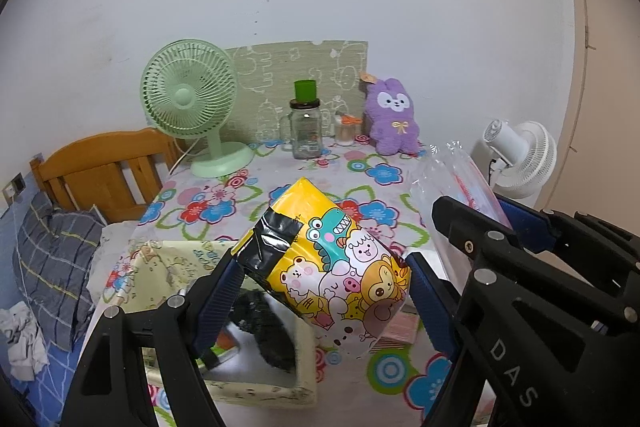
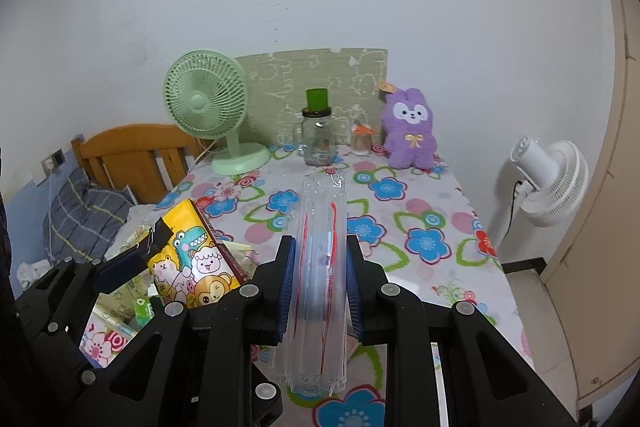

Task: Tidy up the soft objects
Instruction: 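Carry the yellow bag and clear tube pack with both tools over the box, then lower the bag and tube pack into the box and open both tools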

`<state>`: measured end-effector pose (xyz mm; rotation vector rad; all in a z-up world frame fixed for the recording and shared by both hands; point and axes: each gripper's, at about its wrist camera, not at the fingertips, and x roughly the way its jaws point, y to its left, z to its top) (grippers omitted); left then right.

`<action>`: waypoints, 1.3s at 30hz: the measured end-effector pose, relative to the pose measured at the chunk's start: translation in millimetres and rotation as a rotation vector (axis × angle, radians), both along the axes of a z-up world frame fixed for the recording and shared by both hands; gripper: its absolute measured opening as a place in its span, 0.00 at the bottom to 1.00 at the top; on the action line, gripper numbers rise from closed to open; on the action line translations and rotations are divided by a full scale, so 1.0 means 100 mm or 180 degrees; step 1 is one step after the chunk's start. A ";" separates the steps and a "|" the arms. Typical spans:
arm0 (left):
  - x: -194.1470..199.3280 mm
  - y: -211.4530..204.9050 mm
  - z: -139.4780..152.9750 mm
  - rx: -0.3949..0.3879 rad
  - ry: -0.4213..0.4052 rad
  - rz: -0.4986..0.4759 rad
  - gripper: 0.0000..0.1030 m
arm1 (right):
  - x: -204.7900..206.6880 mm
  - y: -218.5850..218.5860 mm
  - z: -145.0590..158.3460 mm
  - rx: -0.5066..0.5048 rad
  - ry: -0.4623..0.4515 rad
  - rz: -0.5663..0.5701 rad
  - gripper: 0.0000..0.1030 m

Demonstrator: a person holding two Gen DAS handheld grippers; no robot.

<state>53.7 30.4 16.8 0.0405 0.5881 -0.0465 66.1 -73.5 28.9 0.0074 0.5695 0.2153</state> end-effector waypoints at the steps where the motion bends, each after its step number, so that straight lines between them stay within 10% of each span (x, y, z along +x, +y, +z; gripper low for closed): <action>1: 0.01 0.02 0.00 0.0000 0.0002 0.0010 0.80 | 0.01 0.04 0.00 -0.0004 0.0005 0.0021 0.26; 39: 0.27 0.98 -0.58 -0.0050 0.0477 0.0528 0.80 | 0.40 1.09 -0.55 -0.0054 0.0469 0.0666 0.26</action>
